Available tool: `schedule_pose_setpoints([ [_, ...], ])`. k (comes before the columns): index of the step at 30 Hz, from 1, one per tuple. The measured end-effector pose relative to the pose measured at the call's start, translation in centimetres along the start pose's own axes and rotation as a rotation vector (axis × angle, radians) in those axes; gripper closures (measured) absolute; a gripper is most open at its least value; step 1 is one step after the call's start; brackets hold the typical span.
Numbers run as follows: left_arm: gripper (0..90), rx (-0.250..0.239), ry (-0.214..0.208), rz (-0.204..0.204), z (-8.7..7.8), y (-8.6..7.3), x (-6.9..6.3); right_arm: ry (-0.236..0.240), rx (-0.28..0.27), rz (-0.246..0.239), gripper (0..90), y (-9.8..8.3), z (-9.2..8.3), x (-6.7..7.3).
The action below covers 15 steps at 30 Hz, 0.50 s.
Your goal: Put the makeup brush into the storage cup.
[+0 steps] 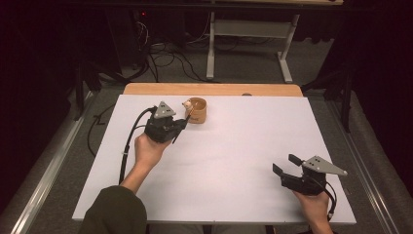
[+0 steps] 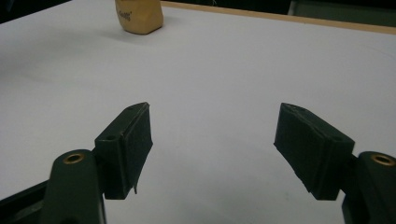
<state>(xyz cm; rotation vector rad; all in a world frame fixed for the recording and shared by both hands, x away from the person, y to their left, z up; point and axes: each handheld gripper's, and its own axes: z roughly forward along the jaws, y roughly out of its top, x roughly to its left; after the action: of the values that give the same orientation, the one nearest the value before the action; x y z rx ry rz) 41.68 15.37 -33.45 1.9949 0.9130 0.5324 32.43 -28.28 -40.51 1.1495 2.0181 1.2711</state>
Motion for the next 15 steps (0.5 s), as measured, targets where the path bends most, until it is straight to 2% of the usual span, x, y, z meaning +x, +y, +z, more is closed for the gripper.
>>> schedule_pose_setpoints([
  [2, 82.9, -0.016, 0.006, -0.011, 0.1, 0.2, 0.2, 0.001, 0.010, -0.006, 28.9, 0.0, 0.2, 0.1],
  [8, 82.9, -0.048, -0.014, -0.080, 0.5, 0.2, 0.9, 0.002, -0.001, -0.005, 29.0, 0.0, 0.0, 0.1],
  [15, 82.9, -0.061, -0.027, -0.081, 0.8, 0.7, 1.5, 0.002, 0.007, -0.006, 29.1, 0.0, 0.1, 0.1],
])
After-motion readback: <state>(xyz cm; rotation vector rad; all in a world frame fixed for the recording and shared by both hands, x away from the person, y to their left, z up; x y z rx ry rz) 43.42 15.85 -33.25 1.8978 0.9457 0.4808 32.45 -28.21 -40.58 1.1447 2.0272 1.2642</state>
